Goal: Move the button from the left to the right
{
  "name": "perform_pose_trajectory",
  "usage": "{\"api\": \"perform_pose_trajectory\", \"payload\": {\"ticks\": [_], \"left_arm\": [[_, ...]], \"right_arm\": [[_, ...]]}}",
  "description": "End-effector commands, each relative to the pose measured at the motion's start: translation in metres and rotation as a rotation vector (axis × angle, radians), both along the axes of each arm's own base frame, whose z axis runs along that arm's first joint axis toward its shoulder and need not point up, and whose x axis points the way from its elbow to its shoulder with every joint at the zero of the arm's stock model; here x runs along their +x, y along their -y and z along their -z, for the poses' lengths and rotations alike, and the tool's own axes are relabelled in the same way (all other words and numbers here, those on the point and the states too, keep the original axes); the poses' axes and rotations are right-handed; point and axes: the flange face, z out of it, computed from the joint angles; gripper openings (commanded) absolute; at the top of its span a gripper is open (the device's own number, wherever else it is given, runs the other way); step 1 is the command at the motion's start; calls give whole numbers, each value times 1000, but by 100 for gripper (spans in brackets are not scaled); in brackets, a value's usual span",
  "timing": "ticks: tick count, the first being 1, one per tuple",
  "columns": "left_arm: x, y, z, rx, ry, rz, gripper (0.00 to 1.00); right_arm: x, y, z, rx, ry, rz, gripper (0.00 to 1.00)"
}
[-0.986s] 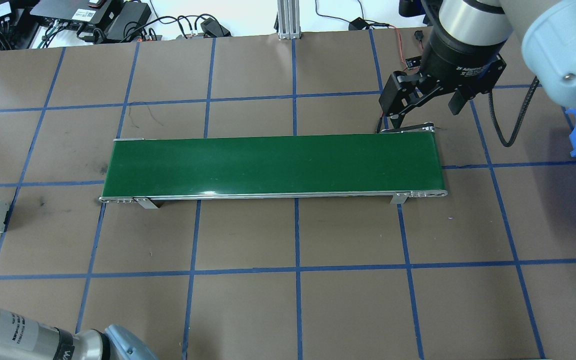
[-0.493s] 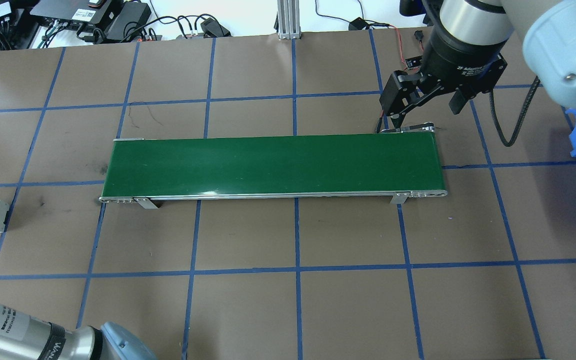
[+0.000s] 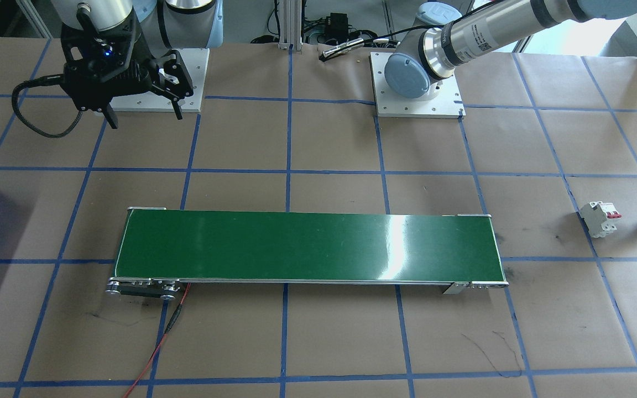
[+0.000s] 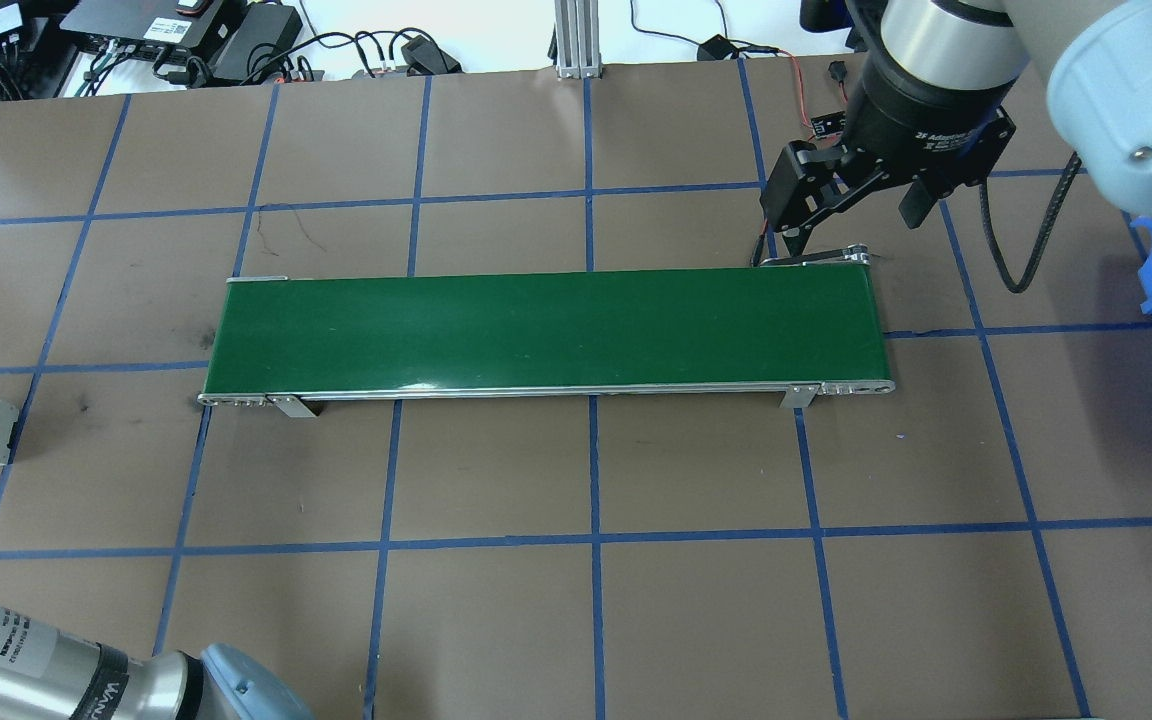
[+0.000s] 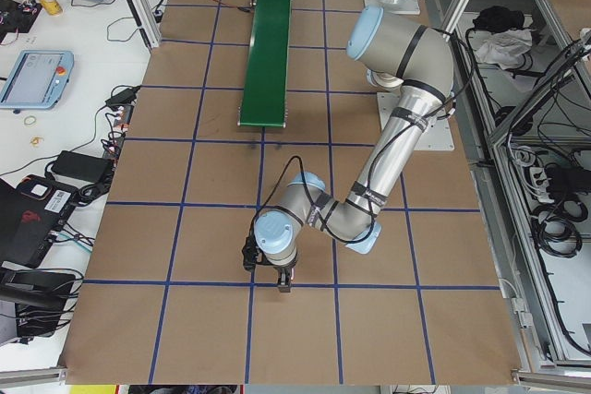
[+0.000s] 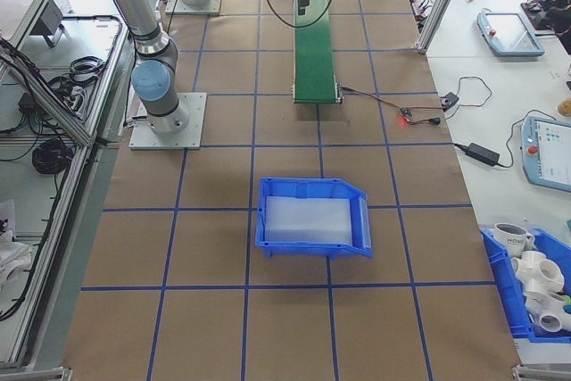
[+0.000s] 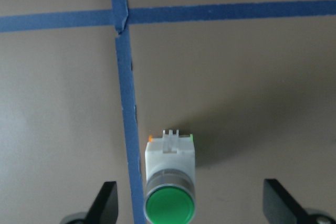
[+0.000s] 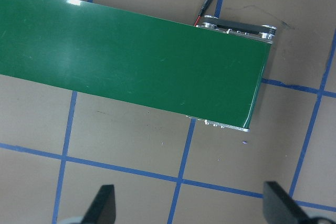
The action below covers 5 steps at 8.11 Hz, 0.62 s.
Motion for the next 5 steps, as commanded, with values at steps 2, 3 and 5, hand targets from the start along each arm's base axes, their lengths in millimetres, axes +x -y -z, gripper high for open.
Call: {"api": "perform_pose_trajectory", "payload": {"ticks": [2,3,5], "left_arm": [[1,0,8,8,-9,10,84],[1,0,12,11,-13,6,72],[6,-5,9,65,24,10,42]], "right_arm": [[0,1,0,-5,0,-3,100],[0,1,0,-4,0,-1,100],[0,1,1,-2,2,2,100]]}}
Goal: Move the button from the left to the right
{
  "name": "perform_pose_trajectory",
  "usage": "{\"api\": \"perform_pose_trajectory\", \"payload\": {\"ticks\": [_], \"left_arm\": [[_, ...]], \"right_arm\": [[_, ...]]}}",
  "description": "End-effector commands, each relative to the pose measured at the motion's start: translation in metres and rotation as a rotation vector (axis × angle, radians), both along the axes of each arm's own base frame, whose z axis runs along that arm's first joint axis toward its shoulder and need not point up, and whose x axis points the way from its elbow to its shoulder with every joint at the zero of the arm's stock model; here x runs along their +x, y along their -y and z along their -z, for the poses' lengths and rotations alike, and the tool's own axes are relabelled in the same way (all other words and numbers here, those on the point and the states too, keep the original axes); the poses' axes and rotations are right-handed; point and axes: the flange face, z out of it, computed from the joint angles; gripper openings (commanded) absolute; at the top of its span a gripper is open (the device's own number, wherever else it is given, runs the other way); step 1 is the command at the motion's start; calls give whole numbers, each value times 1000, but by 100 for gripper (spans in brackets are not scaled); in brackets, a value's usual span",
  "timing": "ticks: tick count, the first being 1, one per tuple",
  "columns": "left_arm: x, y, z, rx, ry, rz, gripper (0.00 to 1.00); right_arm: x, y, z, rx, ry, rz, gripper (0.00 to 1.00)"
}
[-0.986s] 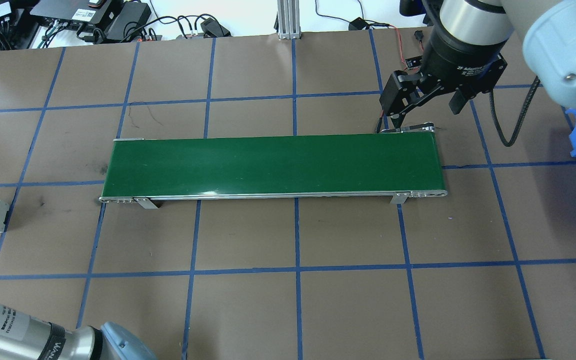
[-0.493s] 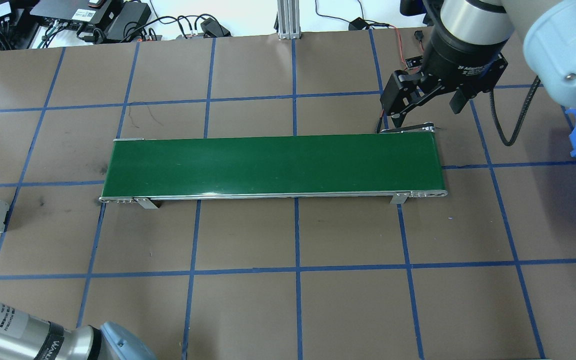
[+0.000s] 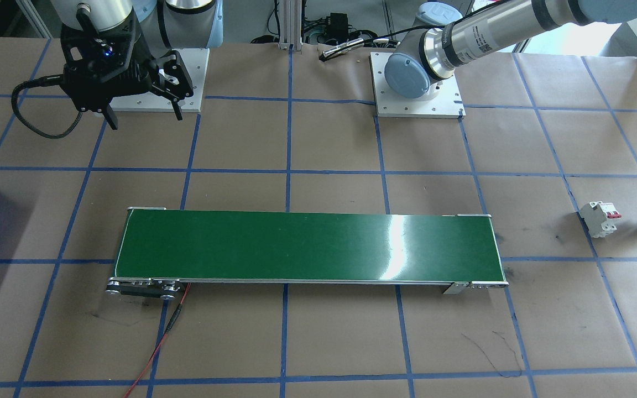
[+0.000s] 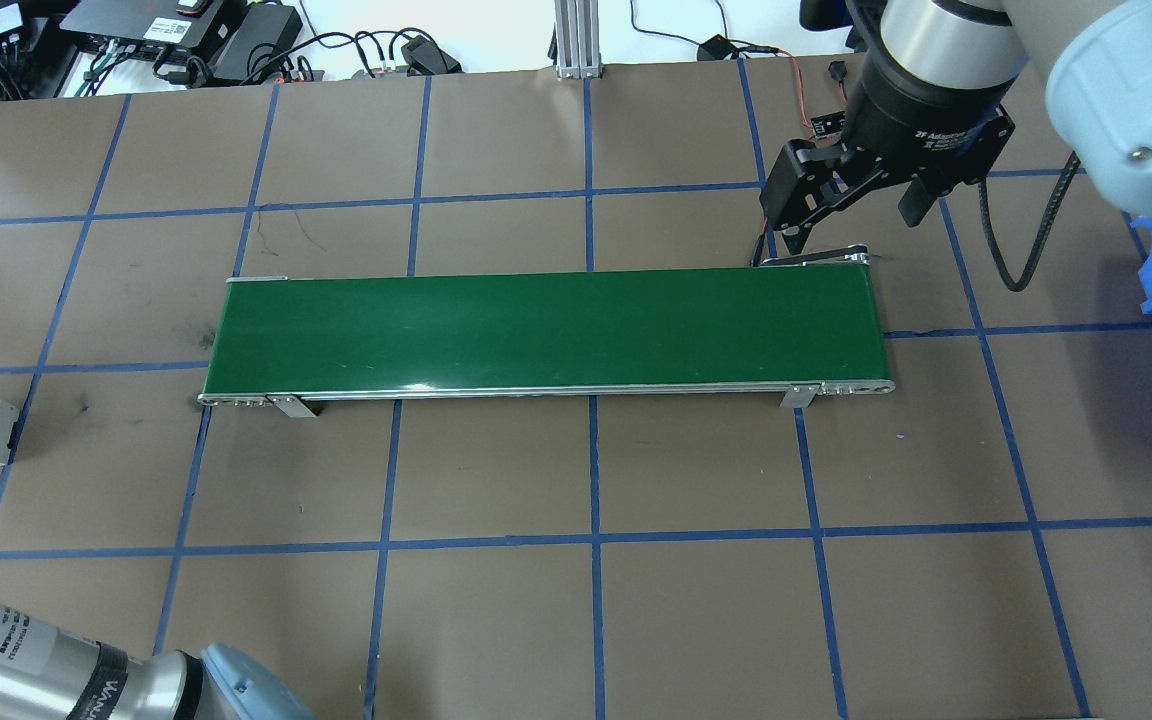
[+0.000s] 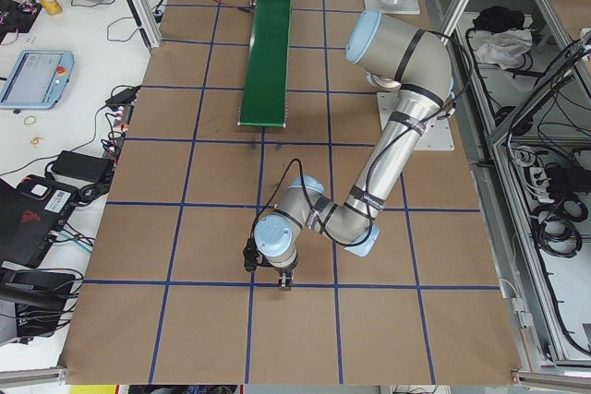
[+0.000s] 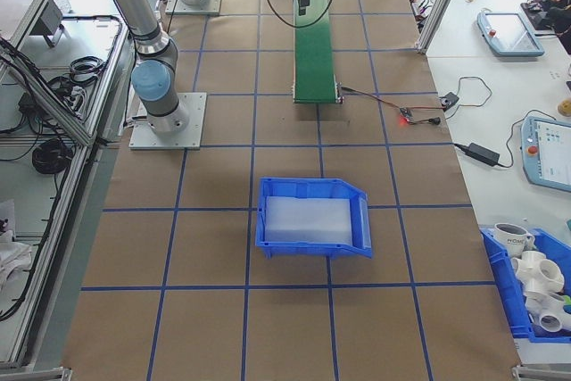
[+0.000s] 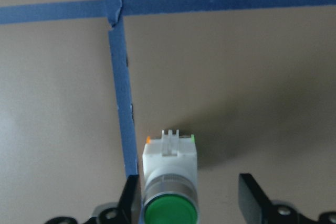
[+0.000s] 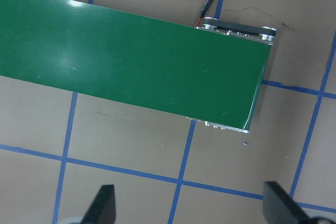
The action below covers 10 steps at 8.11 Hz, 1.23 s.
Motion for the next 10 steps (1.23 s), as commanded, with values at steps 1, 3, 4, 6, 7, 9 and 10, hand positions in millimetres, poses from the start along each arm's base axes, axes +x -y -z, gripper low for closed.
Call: {"api": "perform_pose_trajectory", "payload": {"ticks": [1,3,4,6,7,9,10], "left_arm": [[4,-2,-1,43,32,-7,37],[0,2,-14,26,55,-58,0],[-7,9,-29,15,75,-54,0],[-43,36,-101,-43,151,-36,0],[-71,42,-146,-36,156,-16,0],[-165,54,-223,34,164,-62,0],[-233,59,-256,67,141,-77,0]], "right_arm": [[0,0,0,0,0,2,100],[0,0,1,2,0,2,100],[0,0,0,0,0,2,100],[0,0,0,0,2,2,100],[0,0,0,0,0,2,100],[0,0,0,0,0,2,100],[0,0,0,0,0,0,100]]}}
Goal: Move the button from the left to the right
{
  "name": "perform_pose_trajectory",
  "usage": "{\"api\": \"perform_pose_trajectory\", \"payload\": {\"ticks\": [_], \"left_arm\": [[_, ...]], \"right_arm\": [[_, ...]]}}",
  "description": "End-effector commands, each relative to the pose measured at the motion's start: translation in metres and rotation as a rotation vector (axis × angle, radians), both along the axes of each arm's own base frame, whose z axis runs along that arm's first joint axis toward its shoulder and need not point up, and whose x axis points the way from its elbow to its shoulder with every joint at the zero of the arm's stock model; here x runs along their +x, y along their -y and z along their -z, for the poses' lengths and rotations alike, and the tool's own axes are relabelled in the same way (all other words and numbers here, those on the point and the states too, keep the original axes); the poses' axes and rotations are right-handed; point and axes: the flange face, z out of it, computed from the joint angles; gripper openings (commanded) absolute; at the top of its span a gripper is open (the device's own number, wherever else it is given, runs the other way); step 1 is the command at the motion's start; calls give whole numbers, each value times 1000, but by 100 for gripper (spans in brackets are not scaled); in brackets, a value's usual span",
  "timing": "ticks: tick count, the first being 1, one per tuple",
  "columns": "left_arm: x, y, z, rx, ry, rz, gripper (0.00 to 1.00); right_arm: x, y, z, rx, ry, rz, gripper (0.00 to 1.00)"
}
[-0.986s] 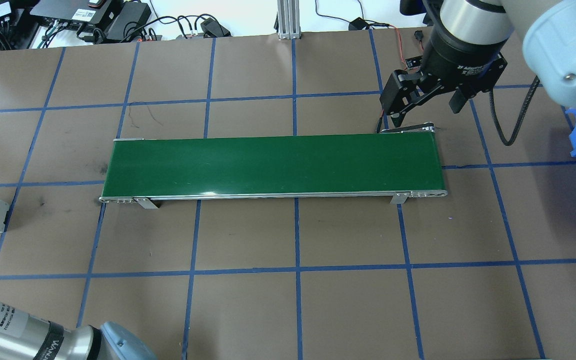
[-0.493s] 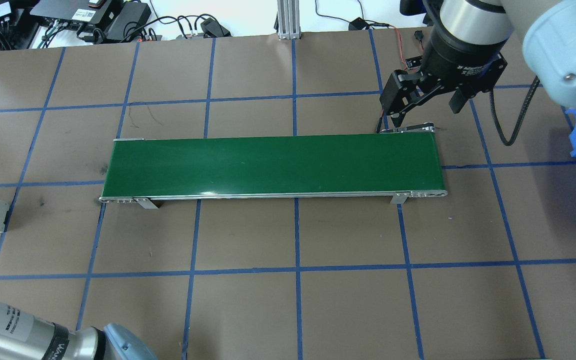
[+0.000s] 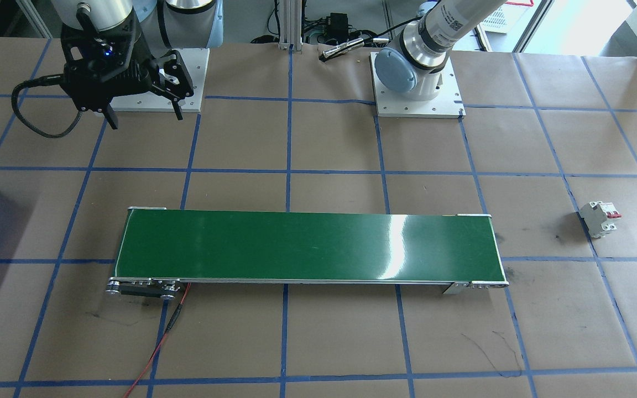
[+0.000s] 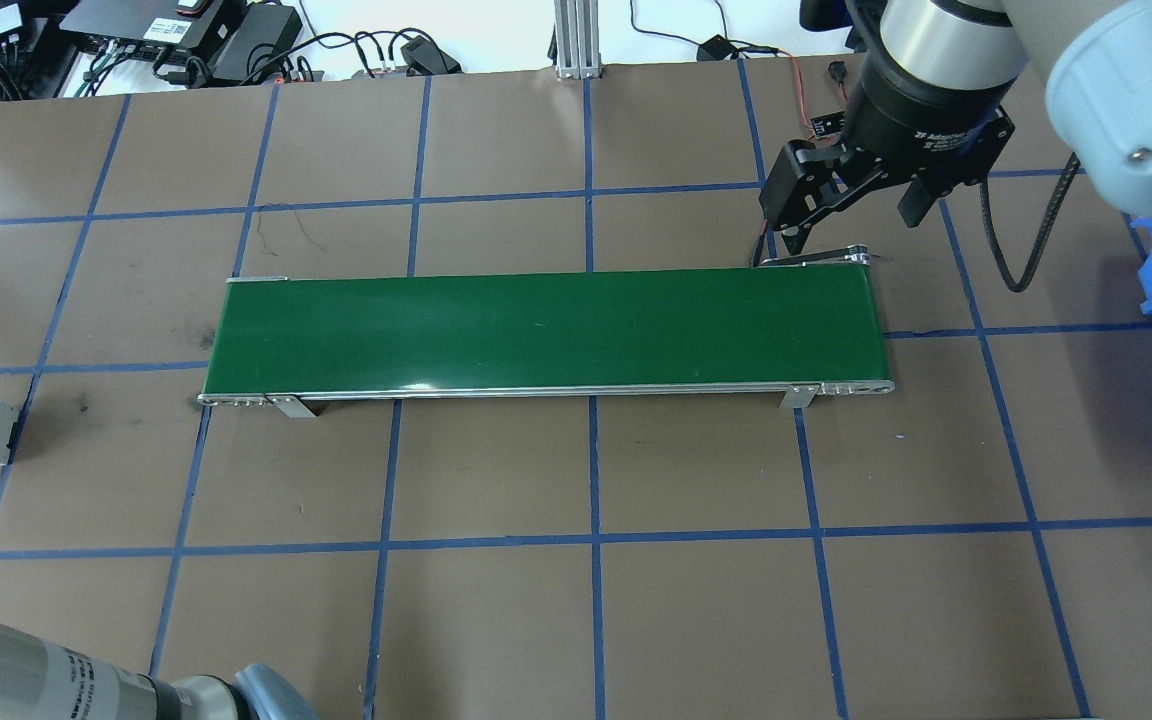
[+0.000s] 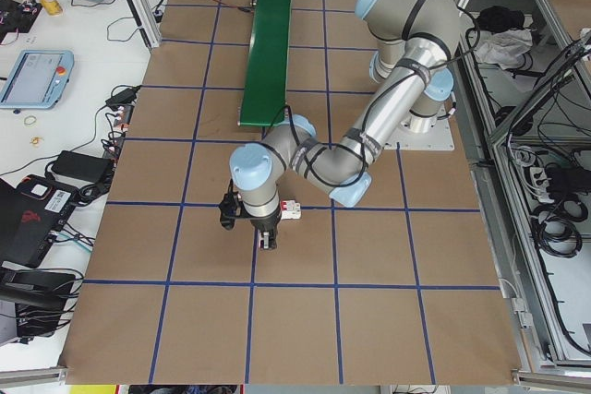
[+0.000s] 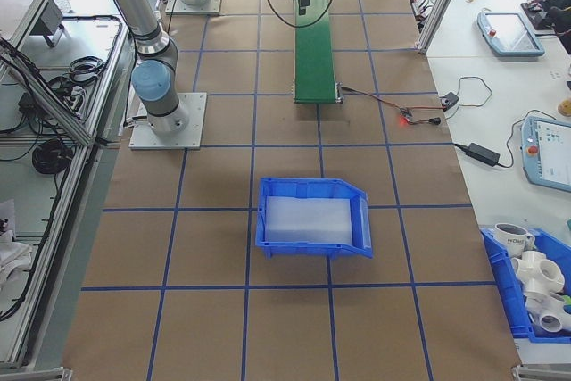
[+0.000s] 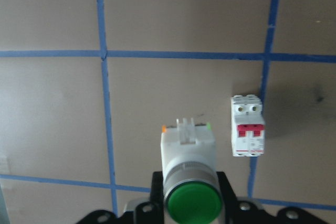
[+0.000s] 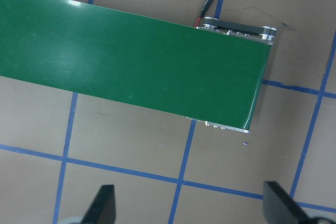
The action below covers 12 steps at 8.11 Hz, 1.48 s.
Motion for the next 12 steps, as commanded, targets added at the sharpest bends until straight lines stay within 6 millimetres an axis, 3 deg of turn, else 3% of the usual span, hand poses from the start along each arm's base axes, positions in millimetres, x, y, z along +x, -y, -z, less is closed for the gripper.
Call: {"api": "perform_pose_trajectory", "payload": {"ticks": [1,3,5,6,8,9,11,12], "left_arm": [[-169,3,-90,88,-23,-68,0],[-285,26,-102,27,-50,-256,0],[-353,41,-92,-2,-109,-465,0],[-378,42,-75,14,-159,-554,0],[-387,48,-41,-46,-155,-791,0],[-396,49,-12,-83,-192,-938,0],[-425,40,42,-141,-195,-1009,0],[-430,35,55,-128,-189,-1041,0]], "right_arm": [[0,0,0,0,0,0,100],[0,1,1,2,0,0,100],[0,1,1,2,0,2,100],[0,1,1,0,0,2,100],[0,1,1,0,0,2,100],[0,0,1,3,-2,2,100],[0,0,1,4,-2,2,100],[0,0,1,6,-2,2,100]]}}
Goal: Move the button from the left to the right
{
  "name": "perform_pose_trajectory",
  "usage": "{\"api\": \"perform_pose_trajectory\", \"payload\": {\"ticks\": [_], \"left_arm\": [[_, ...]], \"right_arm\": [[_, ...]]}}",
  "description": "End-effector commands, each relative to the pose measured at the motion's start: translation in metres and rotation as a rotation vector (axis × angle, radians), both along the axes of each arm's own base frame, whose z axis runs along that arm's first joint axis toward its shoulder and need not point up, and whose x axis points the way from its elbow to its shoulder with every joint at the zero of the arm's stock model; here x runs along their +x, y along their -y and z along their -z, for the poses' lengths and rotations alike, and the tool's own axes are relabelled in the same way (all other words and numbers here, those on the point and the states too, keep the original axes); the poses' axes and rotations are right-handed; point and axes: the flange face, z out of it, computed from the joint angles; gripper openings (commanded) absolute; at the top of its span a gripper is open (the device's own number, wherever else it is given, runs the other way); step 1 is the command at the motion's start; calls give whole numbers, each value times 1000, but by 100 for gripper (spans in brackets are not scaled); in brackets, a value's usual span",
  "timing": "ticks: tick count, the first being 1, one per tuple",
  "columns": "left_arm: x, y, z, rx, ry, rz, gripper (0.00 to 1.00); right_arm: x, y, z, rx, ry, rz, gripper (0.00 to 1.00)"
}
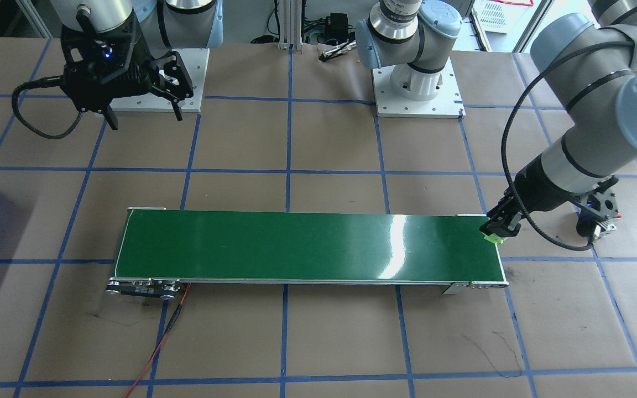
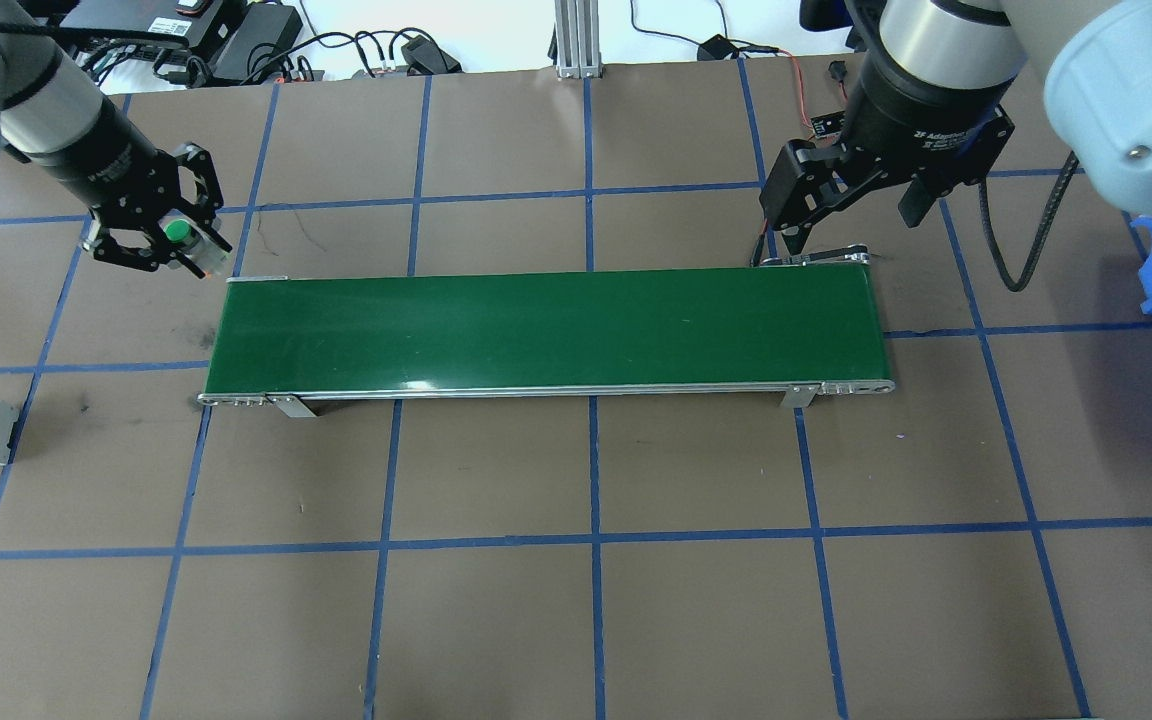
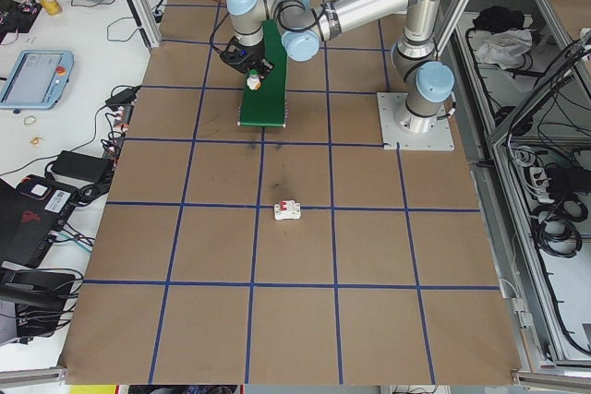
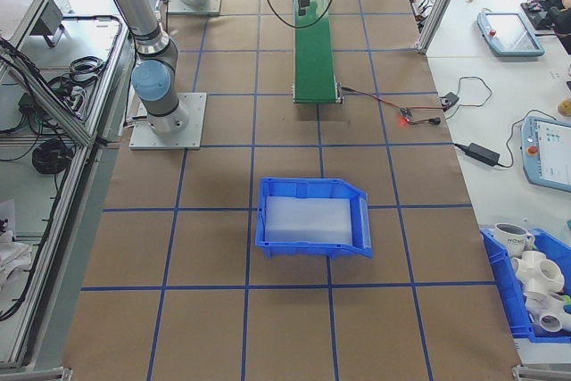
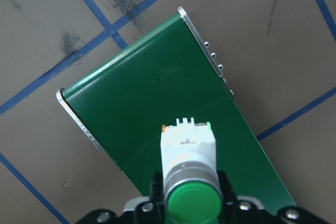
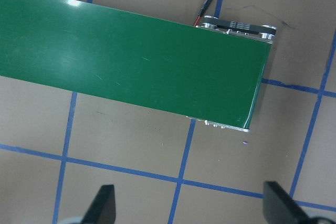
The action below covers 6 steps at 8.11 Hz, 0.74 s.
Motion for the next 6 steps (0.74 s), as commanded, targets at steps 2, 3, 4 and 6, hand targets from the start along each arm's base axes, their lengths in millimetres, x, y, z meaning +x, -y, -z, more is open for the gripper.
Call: {"api": "perform_pose_trajectory", "payload": {"ticks": [2,3,4,6], "left_arm": [[-21,-7,56,43,-4,-141,0],[-22,-4,69,68,-7,-157,0],[-21,0,78,71,-7,-168,0],[-21,1,81,76,-6,-192,0]], "right_arm": [[0,0,0,3,0,2,100],[0,0,0,4,0,2,100],[0,0,0,1,0,2,100],[0,0,0,3,0,2,100]]}}
